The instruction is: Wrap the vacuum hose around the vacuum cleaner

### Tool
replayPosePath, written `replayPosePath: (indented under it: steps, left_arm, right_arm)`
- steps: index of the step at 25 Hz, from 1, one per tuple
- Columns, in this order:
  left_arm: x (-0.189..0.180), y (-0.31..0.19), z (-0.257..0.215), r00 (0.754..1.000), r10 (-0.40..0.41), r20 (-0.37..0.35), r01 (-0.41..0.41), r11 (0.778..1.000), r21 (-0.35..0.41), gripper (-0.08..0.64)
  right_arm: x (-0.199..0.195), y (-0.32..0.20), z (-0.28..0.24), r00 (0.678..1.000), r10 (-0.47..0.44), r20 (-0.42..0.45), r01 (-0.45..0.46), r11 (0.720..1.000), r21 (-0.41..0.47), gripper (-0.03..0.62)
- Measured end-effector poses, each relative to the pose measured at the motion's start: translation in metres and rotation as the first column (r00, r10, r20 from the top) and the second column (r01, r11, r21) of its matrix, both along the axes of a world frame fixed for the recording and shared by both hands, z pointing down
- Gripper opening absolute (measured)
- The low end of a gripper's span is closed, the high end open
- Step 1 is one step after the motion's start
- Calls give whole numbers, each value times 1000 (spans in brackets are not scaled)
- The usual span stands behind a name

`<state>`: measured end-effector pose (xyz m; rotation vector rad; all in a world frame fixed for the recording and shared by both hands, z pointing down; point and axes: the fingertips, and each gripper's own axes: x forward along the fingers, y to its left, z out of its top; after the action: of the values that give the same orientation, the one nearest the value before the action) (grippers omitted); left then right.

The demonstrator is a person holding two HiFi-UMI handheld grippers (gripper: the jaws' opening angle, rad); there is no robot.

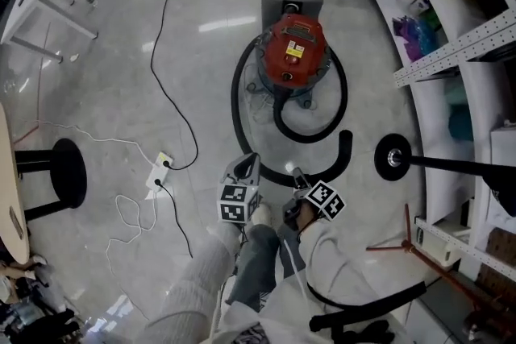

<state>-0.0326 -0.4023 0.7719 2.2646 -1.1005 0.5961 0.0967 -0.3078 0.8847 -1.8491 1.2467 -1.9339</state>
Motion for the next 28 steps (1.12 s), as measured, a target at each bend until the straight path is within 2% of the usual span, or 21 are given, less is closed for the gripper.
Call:
replayPosePath:
  steps: [2, 8, 12, 14, 17, 18, 21, 23, 28]
  left_arm:
    - [31, -2, 4, 999, 38, -14, -38, 999, -22, 0]
    - [146, -5, 51, 990, 97, -107, -103, 993, -52, 0]
    - [228, -1, 114, 973, 189, -131, -195, 980, -39, 0]
    - [259, 5, 162, 953, 259, -158, -267, 963, -36, 0]
    - [293, 15, 246, 899, 365, -241, -380, 925, -17, 0]
    - [302, 15, 275, 889, 374, -264, -386, 922, 5, 0]
    - [327, -2, 356, 886, 365, -286, -357, 930, 83, 0]
    - [339, -7, 395, 885, 374, -278, -359, 927, 107, 0]
    - [376, 0, 433, 864, 433, -255, -419, 901, 111, 0]
  right_arm:
    - [31, 4, 14, 1000, 24, -3, -24, 999, -30, 235]
    - [123, 2, 58, 1000, -17, -25, 14, 994, -110, 235]
    - [189, -2, 127, 999, -21, -38, 16, 992, -127, 235]
    - [212, -6, 178, 998, -43, -41, 37, 992, -121, 235]
    - [241, -16, 271, 995, -87, -51, 81, 991, -102, 235]
    - [254, -20, 302, 993, -100, -59, 94, 991, -92, 235]
    - [288, -46, 377, 994, -79, -82, 77, 997, -22, 234]
    - [301, -54, 411, 994, -52, -91, 53, 999, 4, 235]
    - [321, -56, 461, 993, -28, -114, 23, 999, -46, 235]
